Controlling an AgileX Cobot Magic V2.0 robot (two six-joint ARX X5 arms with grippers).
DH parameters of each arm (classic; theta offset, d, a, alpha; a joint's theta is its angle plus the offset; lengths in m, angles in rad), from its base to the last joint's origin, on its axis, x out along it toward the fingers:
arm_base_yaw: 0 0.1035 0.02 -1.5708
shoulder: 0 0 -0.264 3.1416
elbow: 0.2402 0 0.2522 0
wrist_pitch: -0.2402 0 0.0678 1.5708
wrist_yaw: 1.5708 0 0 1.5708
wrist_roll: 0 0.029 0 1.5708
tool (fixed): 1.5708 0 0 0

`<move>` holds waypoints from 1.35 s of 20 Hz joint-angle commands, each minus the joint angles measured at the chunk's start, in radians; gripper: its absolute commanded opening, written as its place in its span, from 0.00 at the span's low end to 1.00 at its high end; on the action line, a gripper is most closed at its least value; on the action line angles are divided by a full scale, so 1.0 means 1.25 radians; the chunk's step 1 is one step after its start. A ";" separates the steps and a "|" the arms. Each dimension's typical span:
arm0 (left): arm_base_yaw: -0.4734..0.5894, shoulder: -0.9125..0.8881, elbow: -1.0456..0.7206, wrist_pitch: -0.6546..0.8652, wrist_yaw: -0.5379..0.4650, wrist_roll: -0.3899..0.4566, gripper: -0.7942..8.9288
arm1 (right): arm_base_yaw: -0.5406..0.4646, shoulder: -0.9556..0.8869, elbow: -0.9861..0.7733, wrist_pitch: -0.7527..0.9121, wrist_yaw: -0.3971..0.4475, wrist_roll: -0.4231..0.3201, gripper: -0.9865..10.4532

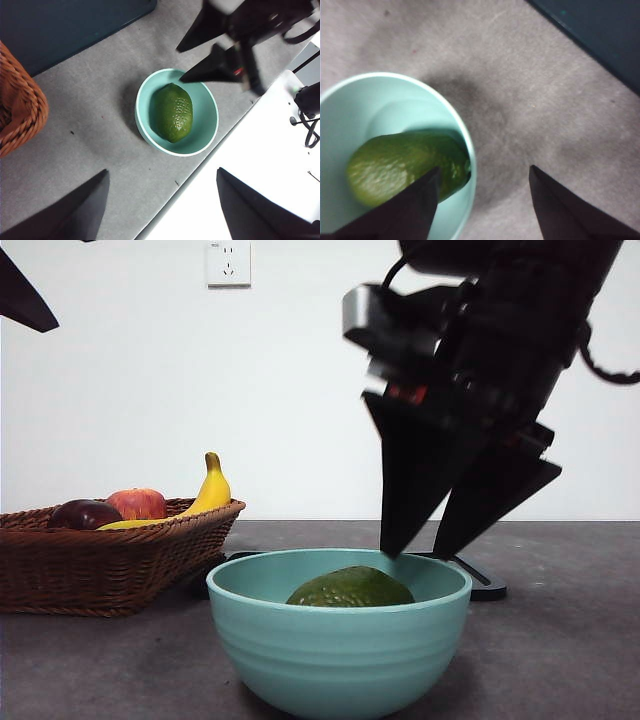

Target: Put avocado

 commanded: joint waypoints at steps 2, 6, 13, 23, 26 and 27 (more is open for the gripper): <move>-0.004 0.004 0.005 0.003 0.004 0.010 0.43 | 0.023 0.051 0.013 0.021 0.015 0.010 0.28; -0.004 0.004 0.005 0.003 0.004 0.010 0.43 | 0.031 0.076 0.013 0.039 0.026 0.021 0.15; -0.004 0.004 0.005 0.003 0.004 0.010 0.43 | 0.034 0.070 0.021 0.041 0.024 0.034 0.09; -0.004 0.004 0.005 0.003 0.004 0.010 0.43 | -0.057 0.079 0.209 -0.029 0.023 0.023 0.09; -0.004 0.004 0.005 0.003 0.004 0.010 0.43 | -0.123 0.130 0.283 -0.046 0.022 -0.003 0.09; -0.004 0.004 0.005 0.003 0.004 0.010 0.43 | -0.143 0.157 0.316 -0.053 0.022 -0.009 0.09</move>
